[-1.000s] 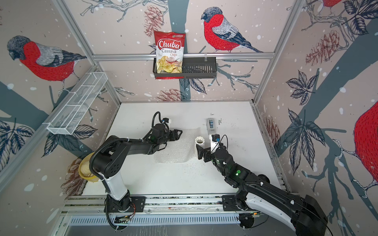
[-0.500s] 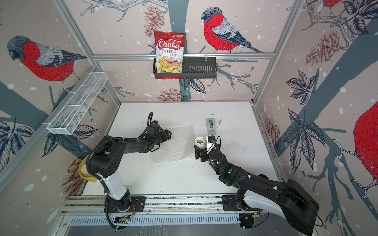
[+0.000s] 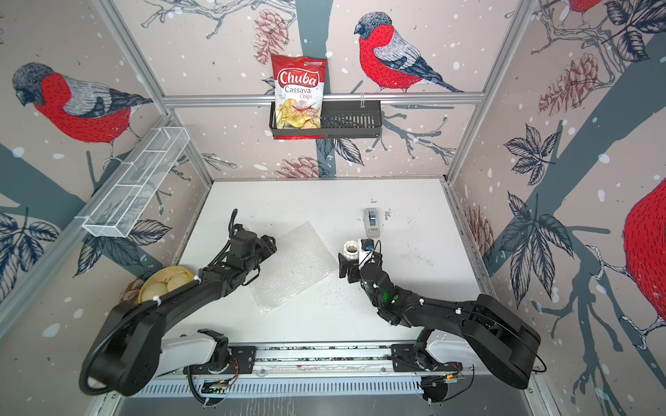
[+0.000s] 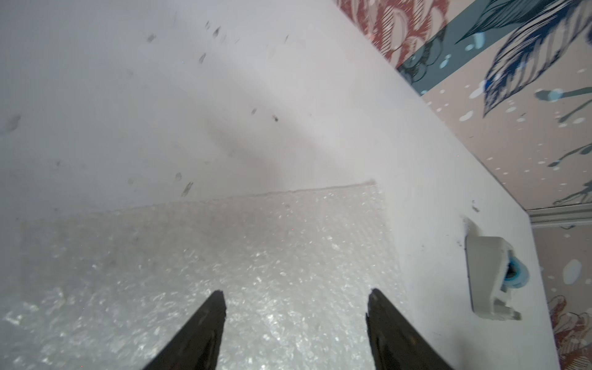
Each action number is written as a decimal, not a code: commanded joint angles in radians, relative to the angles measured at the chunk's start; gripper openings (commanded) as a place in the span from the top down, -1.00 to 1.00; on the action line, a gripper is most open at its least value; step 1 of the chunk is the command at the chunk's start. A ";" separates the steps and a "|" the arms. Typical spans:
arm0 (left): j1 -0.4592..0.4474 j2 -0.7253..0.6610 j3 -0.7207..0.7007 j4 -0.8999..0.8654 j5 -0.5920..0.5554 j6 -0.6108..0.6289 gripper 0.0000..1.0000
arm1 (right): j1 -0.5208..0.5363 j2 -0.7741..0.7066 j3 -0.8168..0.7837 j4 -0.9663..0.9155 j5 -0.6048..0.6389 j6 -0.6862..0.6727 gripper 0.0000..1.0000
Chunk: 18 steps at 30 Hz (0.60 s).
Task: Wrap vases in bubble wrap
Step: Adjust the bubble wrap at the center of the board.
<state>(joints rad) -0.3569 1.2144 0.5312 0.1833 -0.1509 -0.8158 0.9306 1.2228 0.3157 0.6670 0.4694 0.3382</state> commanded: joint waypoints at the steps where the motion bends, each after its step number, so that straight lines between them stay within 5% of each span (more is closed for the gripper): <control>1: -0.005 -0.031 -0.009 0.099 -0.002 0.131 -0.49 | 0.003 0.024 -0.004 0.080 0.055 -0.010 -1.00; 7: -0.005 -0.030 -0.030 0.132 -0.016 0.254 -0.52 | 0.006 0.069 -0.007 0.128 0.098 -0.022 -0.99; 18: -0.005 0.154 -0.010 0.060 0.101 0.258 -0.51 | 0.007 0.077 -0.011 0.158 0.135 -0.049 -0.67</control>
<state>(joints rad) -0.3614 1.3434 0.5072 0.2783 -0.1020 -0.5537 0.9367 1.2999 0.3016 0.7986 0.5758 0.3115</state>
